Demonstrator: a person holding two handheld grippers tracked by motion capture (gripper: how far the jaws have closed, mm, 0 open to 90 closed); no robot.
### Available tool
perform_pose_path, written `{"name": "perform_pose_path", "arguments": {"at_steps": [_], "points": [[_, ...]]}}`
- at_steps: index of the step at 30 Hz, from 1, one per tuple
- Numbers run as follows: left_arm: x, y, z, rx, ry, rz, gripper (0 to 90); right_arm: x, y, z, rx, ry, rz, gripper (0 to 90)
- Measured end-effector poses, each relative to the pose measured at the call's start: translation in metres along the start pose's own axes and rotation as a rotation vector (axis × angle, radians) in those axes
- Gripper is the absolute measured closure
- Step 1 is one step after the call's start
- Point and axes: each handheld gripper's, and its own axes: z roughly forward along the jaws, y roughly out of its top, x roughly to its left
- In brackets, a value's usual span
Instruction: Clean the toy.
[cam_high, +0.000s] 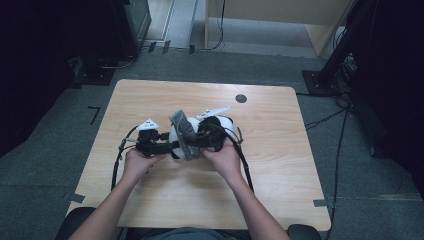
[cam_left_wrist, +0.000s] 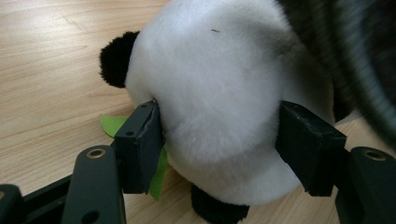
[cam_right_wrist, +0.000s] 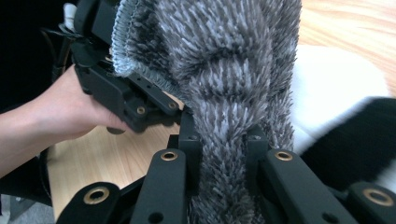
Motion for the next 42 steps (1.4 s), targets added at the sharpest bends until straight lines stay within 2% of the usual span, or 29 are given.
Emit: {"name": "perform_pose_path", "arguments": {"at_steps": [3, 5, 14, 21, 31, 42], "points": [[0.001, 0.000, 0.000, 0.006, 0.006, 0.006, 34.0, 0.001, 0.001, 0.015, 0.027, -0.003, -0.006, 76.4], [0.001, -0.001, 0.000, 0.005, 0.006, 0.004, 34.0, -0.002, 0.001, 0.019, 0.031, -0.007, -0.006, 76.4], [0.001, -0.001, 0.001, -0.003, 0.005, 0.005, 33.7, -0.009, -0.002, 0.006, 0.033, -0.022, 0.005, 74.9], [0.001, -0.001, 0.001, -0.002, 0.006, 0.005, 32.9, -0.013, -0.006, -0.012, 0.026, -0.049, 0.008, 74.6], [0.001, -0.001, 0.000, -0.002, 0.007, 0.011, 33.0, -0.019, -0.016, -0.041, 0.001, -0.060, 0.023, 74.2], [0.001, 0.000, 0.000, 0.005, 0.001, 0.005, 33.0, -0.029, -0.033, -0.080, -0.023, -0.102, 0.065, 72.8]]}}
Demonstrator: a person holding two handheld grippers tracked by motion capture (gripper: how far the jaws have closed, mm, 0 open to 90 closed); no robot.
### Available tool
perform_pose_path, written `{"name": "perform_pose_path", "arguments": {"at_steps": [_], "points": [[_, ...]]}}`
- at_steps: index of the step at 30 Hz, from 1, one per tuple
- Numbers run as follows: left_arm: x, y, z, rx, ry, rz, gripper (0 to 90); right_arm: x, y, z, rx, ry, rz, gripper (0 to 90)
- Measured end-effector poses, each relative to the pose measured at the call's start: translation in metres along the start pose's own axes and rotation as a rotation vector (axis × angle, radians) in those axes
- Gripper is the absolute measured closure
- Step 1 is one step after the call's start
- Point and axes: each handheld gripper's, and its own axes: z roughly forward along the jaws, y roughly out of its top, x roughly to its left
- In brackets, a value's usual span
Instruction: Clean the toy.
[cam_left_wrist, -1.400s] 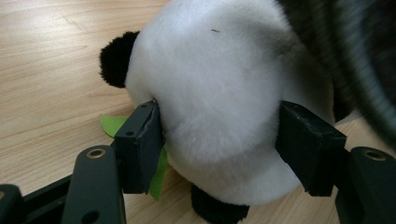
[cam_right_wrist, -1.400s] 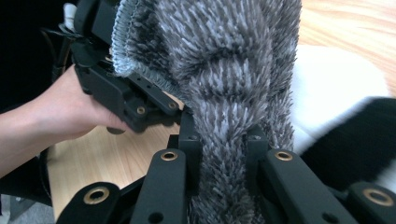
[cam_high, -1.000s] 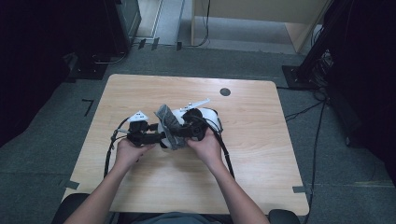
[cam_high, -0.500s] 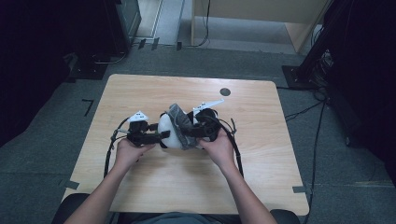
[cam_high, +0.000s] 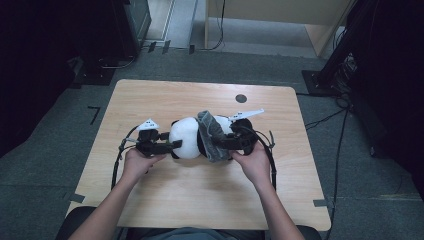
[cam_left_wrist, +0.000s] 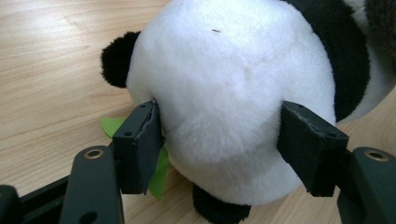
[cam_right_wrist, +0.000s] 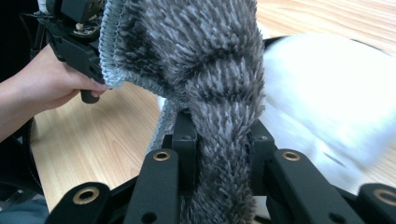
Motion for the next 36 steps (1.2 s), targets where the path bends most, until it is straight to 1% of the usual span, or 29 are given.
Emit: {"name": "perform_pose_path", "arguments": {"at_steps": [2, 7, 15, 20, 21, 23, 24, 27, 28, 31, 34, 36], "points": [[0.000, 0.000, 0.000, 0.000, -0.001, 0.000, 33.0, -0.005, -0.004, -0.006, -0.008, -0.011, 0.009, 72.8], [0.000, 0.001, 0.000, 0.002, -0.004, 0.000, 33.0, -0.019, -0.016, -0.020, -0.026, -0.031, 0.053, 72.6], [0.001, 0.003, 0.001, 0.006, -0.007, 0.002, 33.0, -0.035, -0.030, -0.031, -0.022, -0.061, 0.101, 73.9], [0.001, 0.003, 0.001, 0.008, -0.010, 0.002, 33.0, -0.042, -0.036, -0.040, -0.023, -0.089, 0.128, 74.8], [0.001, 0.003, 0.001, 0.008, -0.010, 0.001, 33.0, -0.044, -0.037, -0.042, -0.024, -0.098, 0.127, 74.9], [0.001, 0.003, 0.001, 0.008, -0.009, 0.002, 33.0, -0.046, -0.038, -0.047, -0.033, -0.100, 0.143, 75.3], [0.001, 0.003, 0.001, 0.009, -0.009, 0.001, 32.9, -0.046, -0.038, -0.049, -0.037, -0.104, 0.143, 75.3], [0.001, 0.003, 0.000, 0.011, -0.009, 0.001, 32.9, -0.044, -0.036, -0.054, -0.051, -0.097, 0.137, 75.5], [0.001, 0.003, 0.000, 0.011, -0.008, 0.000, 32.8, -0.041, -0.035, -0.057, -0.056, -0.095, 0.134, 75.5], [0.001, 0.004, 0.000, 0.011, -0.007, 0.000, 32.8, -0.029, -0.030, -0.062, -0.081, -0.065, 0.111, 75.5], [0.000, 0.004, 0.001, 0.005, -0.004, -0.005, 32.9, -0.016, -0.023, -0.059, -0.095, -0.035, 0.081, 75.5], [0.000, 0.004, 0.001, 0.006, -0.003, -0.004, 32.9, -0.007, -0.016, -0.052, -0.092, -0.004, 0.056, 75.5]]}}
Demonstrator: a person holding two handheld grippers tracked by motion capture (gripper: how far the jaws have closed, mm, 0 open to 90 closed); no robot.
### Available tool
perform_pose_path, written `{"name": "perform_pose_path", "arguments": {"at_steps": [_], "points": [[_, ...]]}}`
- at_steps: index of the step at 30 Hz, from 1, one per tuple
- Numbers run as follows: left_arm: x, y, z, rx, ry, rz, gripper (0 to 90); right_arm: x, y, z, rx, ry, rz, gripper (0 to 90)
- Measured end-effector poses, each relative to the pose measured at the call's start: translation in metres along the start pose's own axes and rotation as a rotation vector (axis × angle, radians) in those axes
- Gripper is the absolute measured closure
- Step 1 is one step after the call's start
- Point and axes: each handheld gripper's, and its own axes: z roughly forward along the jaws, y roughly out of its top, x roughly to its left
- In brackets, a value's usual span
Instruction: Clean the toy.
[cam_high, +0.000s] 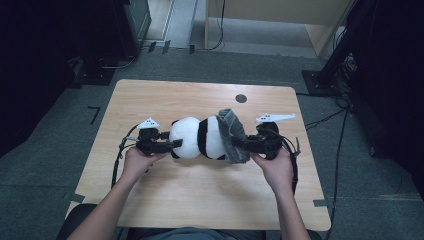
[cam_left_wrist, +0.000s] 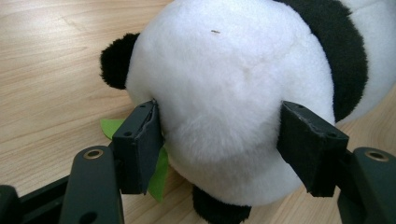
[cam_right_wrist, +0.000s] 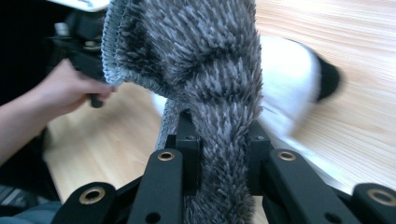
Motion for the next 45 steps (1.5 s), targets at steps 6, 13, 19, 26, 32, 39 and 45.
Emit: {"name": "perform_pose_path", "arguments": {"at_steps": [6, 13, 19, 26, 32, 39, 45], "points": [[0.000, -0.001, 0.000, -0.006, 0.006, 0.010, 32.9, 0.023, 0.014, 0.043, 0.051, 0.090, -0.052, 75.5], [-0.001, -0.001, 0.000, -0.009, 0.010, 0.011, 32.8, 0.035, 0.025, 0.100, 0.107, 0.153, -0.077, 75.5], [-0.001, -0.002, 0.000, -0.009, 0.010, 0.013, 32.8, 0.039, 0.029, 0.126, 0.135, 0.116, -0.097, 75.4], [0.000, -0.002, 0.000, -0.012, 0.007, 0.011, 32.8, 0.030, 0.025, 0.120, 0.133, 0.074, -0.090, 75.1], [0.000, -0.002, 0.000, -0.013, 0.004, 0.004, 32.6, 0.021, 0.017, 0.100, 0.120, 0.047, -0.071, 74.9], [0.000, -0.002, 0.000, -0.009, 0.004, 0.010, 32.6, 0.006, 0.006, 0.071, 0.089, 0.030, -0.029, 74.1], [0.001, 0.000, 0.001, -0.004, 0.000, 0.013, 32.3, -0.006, -0.002, 0.049, 0.067, 0.002, 0.002, 72.1]]}}
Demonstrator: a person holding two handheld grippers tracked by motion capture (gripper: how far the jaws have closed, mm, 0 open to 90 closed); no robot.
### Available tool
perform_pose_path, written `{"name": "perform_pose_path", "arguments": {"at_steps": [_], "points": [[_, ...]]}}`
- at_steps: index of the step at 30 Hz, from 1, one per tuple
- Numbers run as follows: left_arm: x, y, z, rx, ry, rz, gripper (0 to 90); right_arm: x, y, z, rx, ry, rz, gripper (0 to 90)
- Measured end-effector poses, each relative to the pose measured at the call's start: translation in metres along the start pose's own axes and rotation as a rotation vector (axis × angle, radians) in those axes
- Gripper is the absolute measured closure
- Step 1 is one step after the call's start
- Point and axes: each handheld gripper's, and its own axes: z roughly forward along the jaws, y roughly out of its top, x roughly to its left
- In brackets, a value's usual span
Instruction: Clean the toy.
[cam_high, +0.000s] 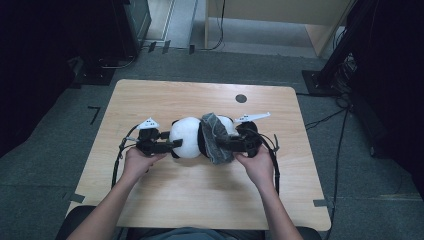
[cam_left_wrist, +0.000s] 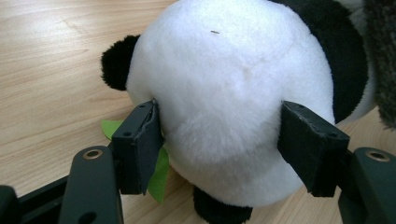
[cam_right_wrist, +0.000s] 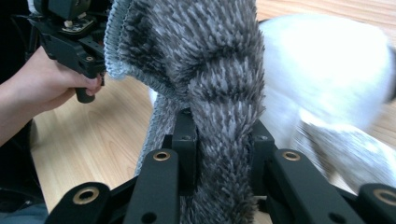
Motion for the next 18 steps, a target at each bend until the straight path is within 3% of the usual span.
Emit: {"name": "perform_pose_path", "arguments": {"at_steps": [18], "points": [[-0.001, 0.003, 0.001, 0.004, -0.001, 0.002, 32.1, -0.032, -0.018, -0.032, -0.017, -0.061, 0.089, 71.5]]}}
